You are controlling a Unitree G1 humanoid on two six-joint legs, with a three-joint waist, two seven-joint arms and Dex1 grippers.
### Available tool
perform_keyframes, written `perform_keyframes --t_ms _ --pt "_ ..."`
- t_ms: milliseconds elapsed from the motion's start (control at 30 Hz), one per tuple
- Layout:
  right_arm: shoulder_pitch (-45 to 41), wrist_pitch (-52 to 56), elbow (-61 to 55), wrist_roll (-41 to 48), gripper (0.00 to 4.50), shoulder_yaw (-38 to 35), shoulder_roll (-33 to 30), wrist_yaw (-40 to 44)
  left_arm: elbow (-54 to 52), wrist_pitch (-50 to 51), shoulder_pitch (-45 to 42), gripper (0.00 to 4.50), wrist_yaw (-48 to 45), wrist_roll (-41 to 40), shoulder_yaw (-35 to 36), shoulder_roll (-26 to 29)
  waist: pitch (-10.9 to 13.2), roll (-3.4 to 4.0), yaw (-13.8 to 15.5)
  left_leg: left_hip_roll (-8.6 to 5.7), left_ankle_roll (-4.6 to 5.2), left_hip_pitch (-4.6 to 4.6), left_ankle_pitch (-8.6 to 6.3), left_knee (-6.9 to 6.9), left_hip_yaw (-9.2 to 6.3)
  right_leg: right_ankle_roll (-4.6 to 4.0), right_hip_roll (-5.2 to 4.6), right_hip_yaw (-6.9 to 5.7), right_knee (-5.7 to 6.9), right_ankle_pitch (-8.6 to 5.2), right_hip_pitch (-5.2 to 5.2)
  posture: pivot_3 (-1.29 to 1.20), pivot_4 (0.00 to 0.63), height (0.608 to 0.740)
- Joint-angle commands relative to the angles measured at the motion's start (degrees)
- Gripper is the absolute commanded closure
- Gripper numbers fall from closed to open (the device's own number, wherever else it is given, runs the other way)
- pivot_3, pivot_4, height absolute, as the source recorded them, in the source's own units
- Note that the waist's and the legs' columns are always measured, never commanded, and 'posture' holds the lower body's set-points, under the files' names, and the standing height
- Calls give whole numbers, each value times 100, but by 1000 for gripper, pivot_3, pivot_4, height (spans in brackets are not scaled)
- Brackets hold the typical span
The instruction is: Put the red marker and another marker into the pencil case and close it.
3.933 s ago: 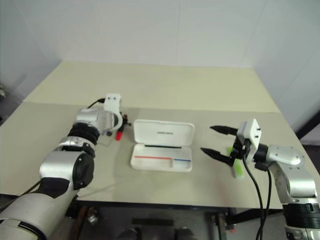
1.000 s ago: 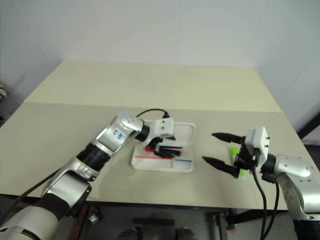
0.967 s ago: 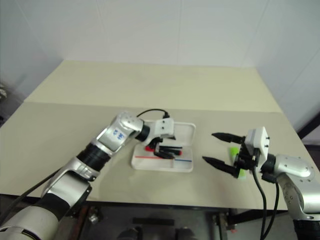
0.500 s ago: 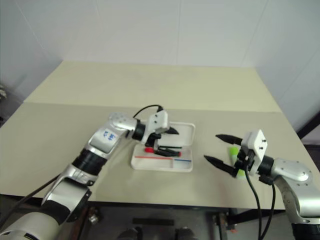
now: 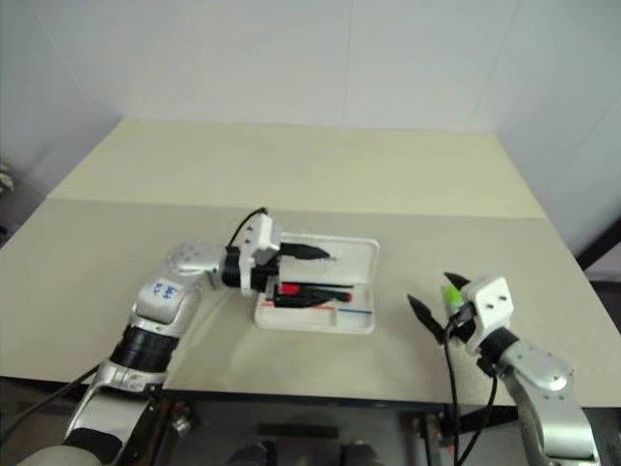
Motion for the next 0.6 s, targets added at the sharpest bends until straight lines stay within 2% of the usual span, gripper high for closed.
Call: perform_keyframes --t_ms 33,267,400,600 --pt "-23 -17 -173 -103 0 -254 114 -454 -426 -105 165 24 75 -260 218 84 0 0 -4 0 0 1 0 0 1 1 0 1 1 1 0 0 150 740" --pt "-287 73 362 -405 0 -313 310 -1175 -740 -126 595 24 -129 -512 395 473 -2 3 -43 1 1 4 1 -2 5 0 0 5 0 1 0 0 150 740" --pt "-292 489 432 -311 0 -386 438 -1460 -825 -127 793 24 -76 -840 653 504 -2 3 -42 1 2 4 0 -5 7 0 0 7 -2 1 -1 0 150 740" --pt "-200 634 358 -324 0 -312 617 -1553 -870 -58 1009 24 -33 -1048 763 569 -2 4 -74 2 2 5 0 -6 8 0 0 9 -2 1 -1 0 150 740"
